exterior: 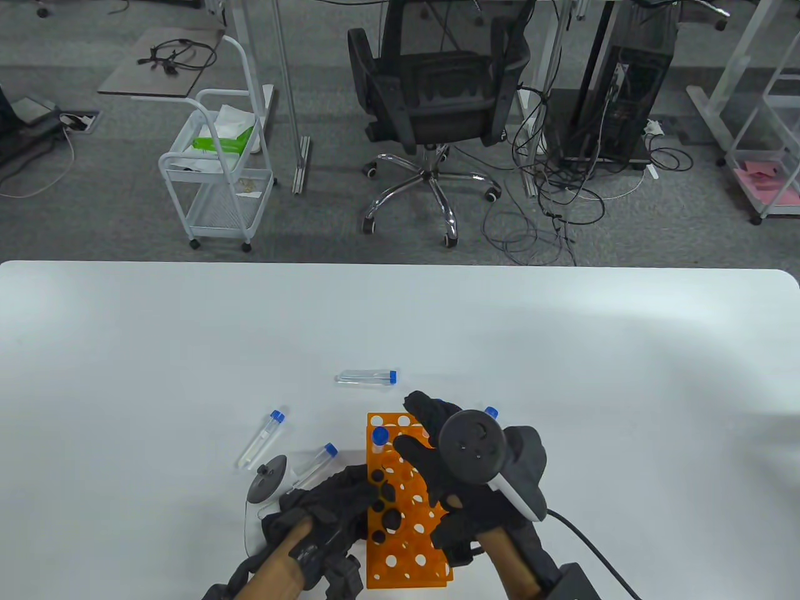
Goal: Insert test tubes into test tube rack (6 test tubes)
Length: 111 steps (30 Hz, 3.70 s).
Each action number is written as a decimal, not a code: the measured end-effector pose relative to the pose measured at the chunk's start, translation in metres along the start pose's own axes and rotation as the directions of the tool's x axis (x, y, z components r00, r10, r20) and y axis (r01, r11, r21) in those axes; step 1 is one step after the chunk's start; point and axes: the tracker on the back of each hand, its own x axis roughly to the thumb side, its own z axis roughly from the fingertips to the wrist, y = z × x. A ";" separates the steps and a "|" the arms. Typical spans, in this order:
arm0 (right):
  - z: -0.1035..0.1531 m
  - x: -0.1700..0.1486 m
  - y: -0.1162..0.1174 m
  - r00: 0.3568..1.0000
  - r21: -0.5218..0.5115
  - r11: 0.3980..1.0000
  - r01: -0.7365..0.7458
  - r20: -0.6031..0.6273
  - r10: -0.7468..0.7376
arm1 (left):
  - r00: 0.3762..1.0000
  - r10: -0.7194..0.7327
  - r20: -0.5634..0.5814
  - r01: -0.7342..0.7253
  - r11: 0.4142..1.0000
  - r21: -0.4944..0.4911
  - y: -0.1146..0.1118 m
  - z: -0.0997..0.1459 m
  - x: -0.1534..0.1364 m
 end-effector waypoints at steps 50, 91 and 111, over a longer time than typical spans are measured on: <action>-0.112 -0.160 0.121 0.642 0.303 0.868 -0.393 -0.585 0.495 | 1.000 0.018 -0.018 -0.018 1.000 0.001 0.011 -0.002 -0.001; -0.029 -0.081 0.008 0.956 0.067 0.990 0.124 -0.275 -0.101 | 0.999 -0.002 -0.032 0.002 1.000 -0.014 0.009 -0.005 -0.007; -0.007 -0.044 -0.017 0.968 0.050 0.972 0.231 -0.114 -0.225 | 1.000 0.011 -0.023 -0.011 1.000 0.001 0.012 -0.005 -0.005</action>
